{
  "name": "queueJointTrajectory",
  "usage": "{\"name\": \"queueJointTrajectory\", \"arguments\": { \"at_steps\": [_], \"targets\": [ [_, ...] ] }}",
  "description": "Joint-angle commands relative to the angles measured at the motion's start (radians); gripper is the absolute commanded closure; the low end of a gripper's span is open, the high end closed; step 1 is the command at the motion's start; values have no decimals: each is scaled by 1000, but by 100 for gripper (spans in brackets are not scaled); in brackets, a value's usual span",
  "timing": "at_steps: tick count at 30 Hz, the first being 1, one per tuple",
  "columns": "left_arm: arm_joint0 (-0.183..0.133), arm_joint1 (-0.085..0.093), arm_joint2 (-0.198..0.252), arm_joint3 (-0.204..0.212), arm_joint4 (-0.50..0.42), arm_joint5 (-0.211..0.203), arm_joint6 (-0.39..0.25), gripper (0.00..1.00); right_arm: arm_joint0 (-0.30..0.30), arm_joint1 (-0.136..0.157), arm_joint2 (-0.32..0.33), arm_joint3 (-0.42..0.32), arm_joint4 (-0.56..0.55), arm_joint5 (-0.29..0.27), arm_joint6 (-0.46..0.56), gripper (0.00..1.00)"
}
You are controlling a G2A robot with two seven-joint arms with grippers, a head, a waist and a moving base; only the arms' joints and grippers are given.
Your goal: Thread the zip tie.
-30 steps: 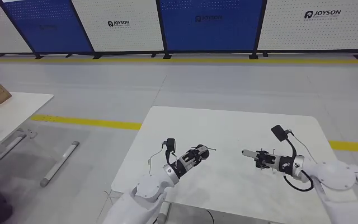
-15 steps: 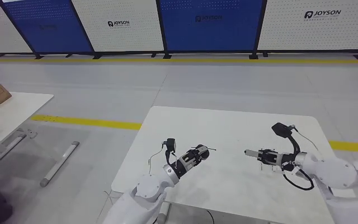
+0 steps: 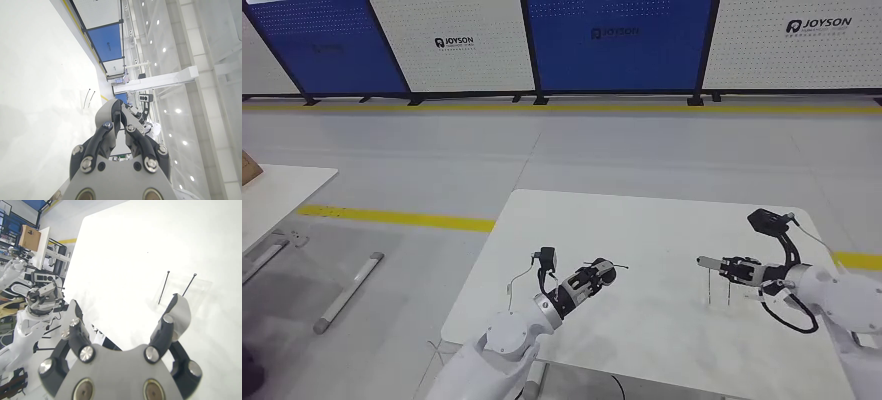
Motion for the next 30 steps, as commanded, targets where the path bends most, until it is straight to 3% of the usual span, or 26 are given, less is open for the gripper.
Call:
{"name": "queueJointTrajectory", "arguments": {
  "at_steps": [1, 4, 6, 12, 16, 28, 30],
  "targets": [
    [0, 0, 0, 0, 0, 0, 0, 100, -8, 0, -3, -2, 4, -12, -12, 0],
    [0, 0, 0, 0, 0, 0, 0, 100, 23, 4, 14, 20, 9, 56, 63, 0],
    [0, 0, 0, 0, 0, 0, 0, 100, 83, 6, 13, 55, 4, 141, 142, 0],
    [0, 0, 0, 0, 0, 0, 0, 100, 244, -13, -78, 218, -70, 141, 274, 0],
    [0, 0, 0, 0, 0, 0, 0, 100, 360, -42, -219, 372, -83, 141, 274, 0],
    [0, 0, 0, 0, 0, 0, 0, 100, 360, -42, -219, 372, -83, 141, 274, 0],
    [0, 0, 0, 0, 0, 0, 0, 100, 346, -44, -243, 358, -133, 141, 235, 0]
  ]
}}
